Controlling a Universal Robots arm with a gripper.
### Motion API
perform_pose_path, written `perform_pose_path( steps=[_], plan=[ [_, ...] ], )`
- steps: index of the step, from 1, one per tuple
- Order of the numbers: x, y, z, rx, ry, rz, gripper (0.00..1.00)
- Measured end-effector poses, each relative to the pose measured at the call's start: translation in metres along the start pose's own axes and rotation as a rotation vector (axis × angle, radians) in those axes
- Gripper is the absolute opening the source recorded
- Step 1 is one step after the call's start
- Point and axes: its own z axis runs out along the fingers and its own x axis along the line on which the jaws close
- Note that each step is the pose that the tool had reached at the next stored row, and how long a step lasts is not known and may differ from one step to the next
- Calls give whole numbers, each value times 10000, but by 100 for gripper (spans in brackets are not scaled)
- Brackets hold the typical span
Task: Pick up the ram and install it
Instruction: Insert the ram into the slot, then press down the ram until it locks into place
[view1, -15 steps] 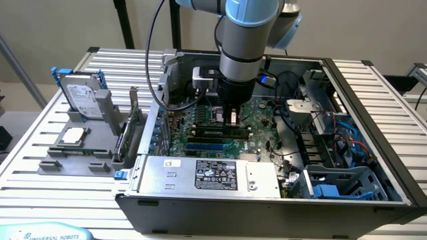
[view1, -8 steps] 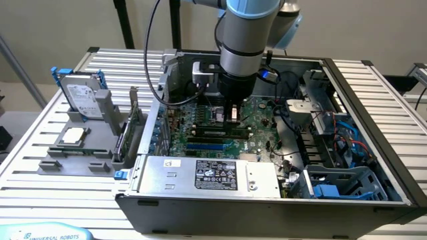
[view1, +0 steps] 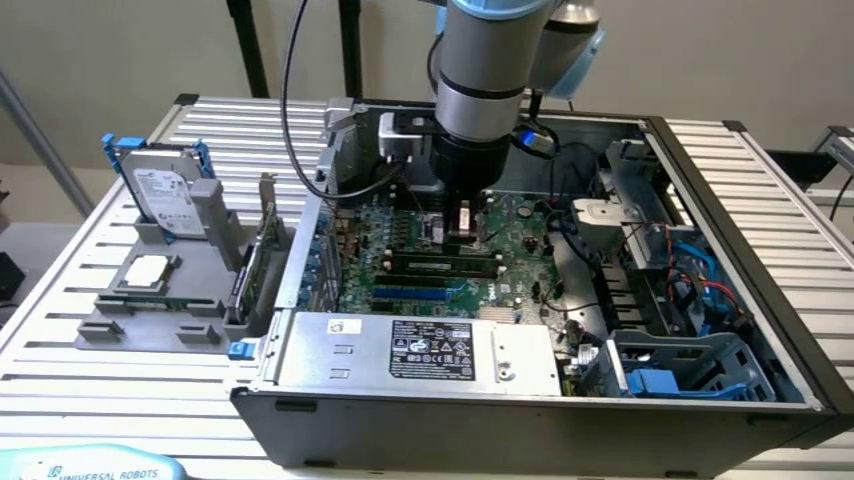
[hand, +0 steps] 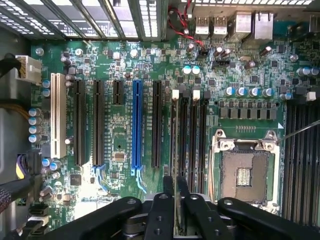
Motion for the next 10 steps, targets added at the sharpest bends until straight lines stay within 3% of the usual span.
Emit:
perform_pose_path(
  steps=[10],
  plan=[
    [0, 15, 0, 0, -2, 0, 11]
  ],
)
